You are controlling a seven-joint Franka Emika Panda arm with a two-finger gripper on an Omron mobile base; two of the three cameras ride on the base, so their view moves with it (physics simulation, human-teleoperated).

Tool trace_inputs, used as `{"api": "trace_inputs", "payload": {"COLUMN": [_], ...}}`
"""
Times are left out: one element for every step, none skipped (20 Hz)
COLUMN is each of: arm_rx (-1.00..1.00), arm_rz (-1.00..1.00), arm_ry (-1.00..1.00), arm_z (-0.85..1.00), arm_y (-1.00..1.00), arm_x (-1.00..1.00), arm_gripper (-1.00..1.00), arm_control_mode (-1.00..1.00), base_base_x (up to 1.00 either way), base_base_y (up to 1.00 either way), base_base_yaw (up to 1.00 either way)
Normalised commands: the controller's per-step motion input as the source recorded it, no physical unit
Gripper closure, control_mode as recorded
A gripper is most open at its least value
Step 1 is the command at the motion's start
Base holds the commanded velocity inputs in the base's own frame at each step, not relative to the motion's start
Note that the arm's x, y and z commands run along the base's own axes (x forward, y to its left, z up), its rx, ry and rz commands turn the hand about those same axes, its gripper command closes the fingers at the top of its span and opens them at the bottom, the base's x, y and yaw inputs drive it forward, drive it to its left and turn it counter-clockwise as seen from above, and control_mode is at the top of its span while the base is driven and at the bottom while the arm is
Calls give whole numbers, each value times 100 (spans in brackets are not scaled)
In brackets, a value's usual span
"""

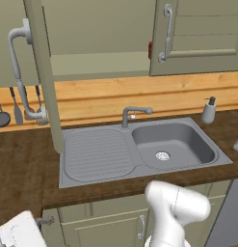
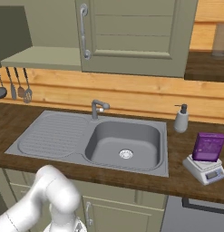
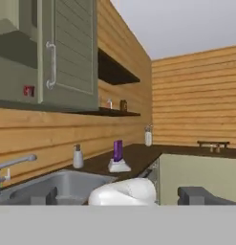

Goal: Pick the cereal and place it on the digital scale for weighing, and close the cabinet.

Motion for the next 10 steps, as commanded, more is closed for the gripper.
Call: {"api": "trace_inputs", "payload": {"arm_rx": [-41, -43, -45, -40, -33, -19, -19, -17, -15, -14], "arm_rz": [59, 59, 59, 54, 55, 60, 61, 62, 63, 63], "arm_ry": [-29, -33, -33, -17, -11, 0, 0, 0, 0, 0], "arm_z": [-17, -12, 0, -4, -3, -26, -32, -28, -25, -21], "arm_y": [33, 39, 25, 0, 0, -21, -17, -16, -16, -14], "arm_x": [-41, -34, -32, 0, 44, 100, 100, 100, 100, 100], "arm_gripper": [-100, -100, -100, -100, -100, -100, -100, -100, -100, -100], "arm_control_mode": [-100, -100, -100, -100, -100, -100, -100, -100, -100, -100], "base_base_x": [0, 0, 0, 0, 0, 0, 0, 0, 0, 0], "base_base_y": [0, 0, 0, 0, 0, 0, 0, 0, 0, 0], "base_base_yaw": [0, 0, 0, 0, 0, 0, 0, 0, 0, 0]}}
